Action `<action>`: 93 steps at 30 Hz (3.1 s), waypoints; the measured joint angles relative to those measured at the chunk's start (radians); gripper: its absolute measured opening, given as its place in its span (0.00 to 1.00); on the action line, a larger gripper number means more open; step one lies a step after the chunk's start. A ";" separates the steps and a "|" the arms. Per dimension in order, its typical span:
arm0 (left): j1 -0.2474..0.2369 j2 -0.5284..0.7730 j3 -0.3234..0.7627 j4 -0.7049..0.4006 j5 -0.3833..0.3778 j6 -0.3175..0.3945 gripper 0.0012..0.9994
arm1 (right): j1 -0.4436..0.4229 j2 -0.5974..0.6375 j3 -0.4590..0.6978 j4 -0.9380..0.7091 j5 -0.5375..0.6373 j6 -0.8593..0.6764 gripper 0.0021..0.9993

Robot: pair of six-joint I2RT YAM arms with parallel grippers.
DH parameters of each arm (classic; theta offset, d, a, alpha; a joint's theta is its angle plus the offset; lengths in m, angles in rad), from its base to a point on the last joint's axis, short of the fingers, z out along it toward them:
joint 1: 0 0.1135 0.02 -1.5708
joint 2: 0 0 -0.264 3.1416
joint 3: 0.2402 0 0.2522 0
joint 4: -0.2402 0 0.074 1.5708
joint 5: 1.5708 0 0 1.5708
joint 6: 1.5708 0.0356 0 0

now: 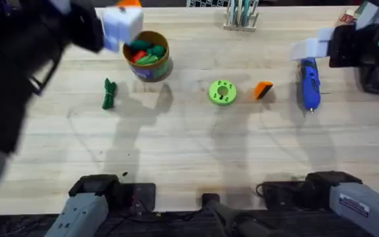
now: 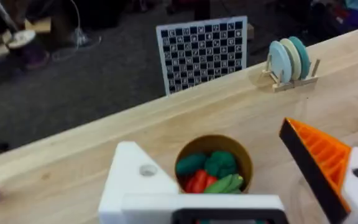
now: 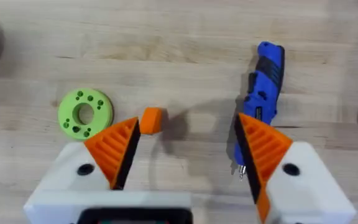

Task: Pick up the gripper from the table and insert it into the empty holder that is missing its gripper. Then pick up a screw, insert it into the mounting hole, and use the screwdriver to tighten it. Finally, clean up the table by picking up the vegetable and placing it into the bucket.

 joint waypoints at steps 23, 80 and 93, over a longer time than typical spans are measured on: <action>0.000 -0.678 -0.833 0.826 0.173 0.001 0.99 | 0.000 0.000 0.000 0.000 0.000 0.000 0.93; 0.000 -0.850 -0.860 0.320 0.692 -0.198 0.99 | 0.000 0.000 0.000 0.000 0.000 0.000 0.93; 0.000 -0.850 -0.860 0.251 0.667 -0.264 0.99 | 0.000 0.000 0.000 0.000 0.000 0.000 0.93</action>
